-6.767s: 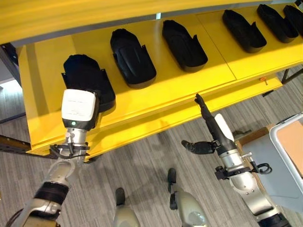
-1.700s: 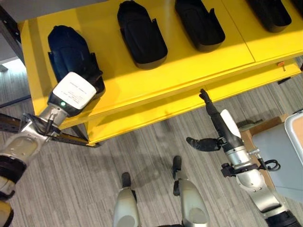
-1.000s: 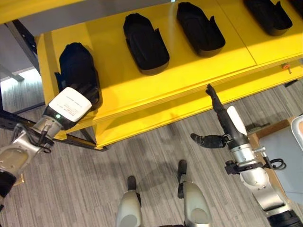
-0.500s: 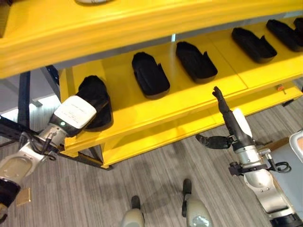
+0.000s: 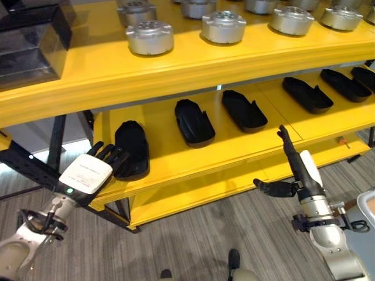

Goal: Move parts from the plastic box to the shelf.

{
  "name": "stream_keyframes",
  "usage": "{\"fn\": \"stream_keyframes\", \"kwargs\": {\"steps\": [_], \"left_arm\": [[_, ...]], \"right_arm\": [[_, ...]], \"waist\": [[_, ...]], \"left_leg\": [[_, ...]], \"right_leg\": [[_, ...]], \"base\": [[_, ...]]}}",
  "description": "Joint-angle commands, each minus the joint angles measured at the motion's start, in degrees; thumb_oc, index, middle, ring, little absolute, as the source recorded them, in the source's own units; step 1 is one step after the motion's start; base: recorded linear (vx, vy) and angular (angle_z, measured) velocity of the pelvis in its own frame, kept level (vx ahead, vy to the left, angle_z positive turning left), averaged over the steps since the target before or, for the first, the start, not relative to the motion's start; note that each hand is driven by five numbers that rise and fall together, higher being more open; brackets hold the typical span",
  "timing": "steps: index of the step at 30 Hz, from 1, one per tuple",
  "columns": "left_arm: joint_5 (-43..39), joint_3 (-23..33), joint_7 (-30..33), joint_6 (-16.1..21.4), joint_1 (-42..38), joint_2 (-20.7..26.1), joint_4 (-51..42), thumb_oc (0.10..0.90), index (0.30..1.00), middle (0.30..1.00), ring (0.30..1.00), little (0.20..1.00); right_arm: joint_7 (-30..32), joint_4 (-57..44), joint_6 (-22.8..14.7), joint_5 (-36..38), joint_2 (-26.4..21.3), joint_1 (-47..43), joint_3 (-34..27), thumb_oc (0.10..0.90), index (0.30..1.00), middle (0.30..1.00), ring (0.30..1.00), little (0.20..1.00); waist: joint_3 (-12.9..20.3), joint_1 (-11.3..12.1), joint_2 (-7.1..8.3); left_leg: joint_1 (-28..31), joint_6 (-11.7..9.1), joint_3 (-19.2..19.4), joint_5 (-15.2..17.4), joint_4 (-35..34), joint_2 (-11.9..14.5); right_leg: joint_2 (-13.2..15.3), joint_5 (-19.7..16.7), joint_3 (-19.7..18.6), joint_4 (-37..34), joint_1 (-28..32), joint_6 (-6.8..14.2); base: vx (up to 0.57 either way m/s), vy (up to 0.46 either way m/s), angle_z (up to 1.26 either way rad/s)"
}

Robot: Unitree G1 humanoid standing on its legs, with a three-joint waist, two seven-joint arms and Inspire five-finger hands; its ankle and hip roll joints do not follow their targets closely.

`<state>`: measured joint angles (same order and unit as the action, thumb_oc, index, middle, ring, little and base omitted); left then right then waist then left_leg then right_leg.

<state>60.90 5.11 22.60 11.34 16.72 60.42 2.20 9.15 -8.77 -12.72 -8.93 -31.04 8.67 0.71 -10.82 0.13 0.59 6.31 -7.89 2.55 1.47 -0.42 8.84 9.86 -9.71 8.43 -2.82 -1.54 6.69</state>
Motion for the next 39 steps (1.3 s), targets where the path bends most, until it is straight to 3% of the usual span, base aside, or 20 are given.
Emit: {"fn": "stream_keyframes", "kwargs": {"steps": [1, 7, 11, 24, 39], "left_arm": [[-6.10, 8.87, 1.85, -0.21, -1.21, 2.50, -4.97, 0.900, 1.000, 1.000, 1.000, 1.000], [-8.95, 9.59, 0.45, 1.28, 1.24, -3.32, -11.04, 0.900, 1.000, 1.000, 1.000, 1.000], [-13.35, 6.93, 0.13, 2.31, 2.31, -12.23, -13.81, 0.900, 1.000, 1.000, 1.000, 1.000], [-17.27, -2.19, -2.49, 2.58, 1.09, -16.67, -12.22, 0.900, 1.000, 1.000, 1.000, 1.000], [-17.48, -4.33, -1.27, 1.84, -0.16, -16.51, -12.51, 0.900, 1.000, 1.000, 1.000, 1.000]], "right_arm": [[0.59, -7.47, -3.84, 1.06, -0.33, -3.24, -3.49, 0.900, 1.000, 1.000, 1.000, 1.000], [-0.22, -8.12, -3.16, 1.64, 0.34, -2.77, -3.70, 0.900, 1.000, 1.000, 1.000, 1.000], [-1.12, -8.24, -2.71, 2.14, 1.08, -2.13, -3.02, 0.900, 1.000, 1.000, 1.000, 1.000], [-1.35, -7.83, -2.12, 3.39, 0.74, -2.50, -1.36, 0.900, 1.000, 1.000, 1.000, 1.000], [0.23, -7.99, -2.09, 2.42, -0.24, -5.40, 0.66, 0.900, 1.000, 1.000, 1.000, 1.000]], "waist": [[4.59, -0.69, 1.79], [4.79, -0.50, 2.32], [4.23, -0.19, 3.28], [0.25, 0.88, 5.52], [-4.69, 2.35, 7.11]], "left_leg": [[-4.79, 2.24, -2.83, -3.18, -0.28, -0.39], [-4.73, 2.23, -3.14, -3.70, -0.49, -0.58], [-4.55, 2.29, -3.37, -3.60, -0.51, -0.80], [-5.86, 2.65, -4.08, -3.08, 0.88, -0.83], [-7.69, 2.72, -4.87, -3.16, 2.34, -0.95]], "right_leg": [[5.39, 5.85, 1.69, 4.65, 3.20, 5.38], [5.47, 5.35, 2.19, 4.45, 3.67, 5.14], [5.47, 5.46, 2.34, 4.31, 3.99, 5.04], [5.45, 5.63, 2.12, 4.96, 3.12, 5.02], [5.39, 5.48, 1.99, 5.96, 1.84, 4.74]], "base": [[-0.02, -0.013, 0.04], [0.00, -0.003, 0.03], [0.01, 0.003, 0.07], [0.00, 0.001, 0.02], [-0.02, -0.002, 0.03]]}}
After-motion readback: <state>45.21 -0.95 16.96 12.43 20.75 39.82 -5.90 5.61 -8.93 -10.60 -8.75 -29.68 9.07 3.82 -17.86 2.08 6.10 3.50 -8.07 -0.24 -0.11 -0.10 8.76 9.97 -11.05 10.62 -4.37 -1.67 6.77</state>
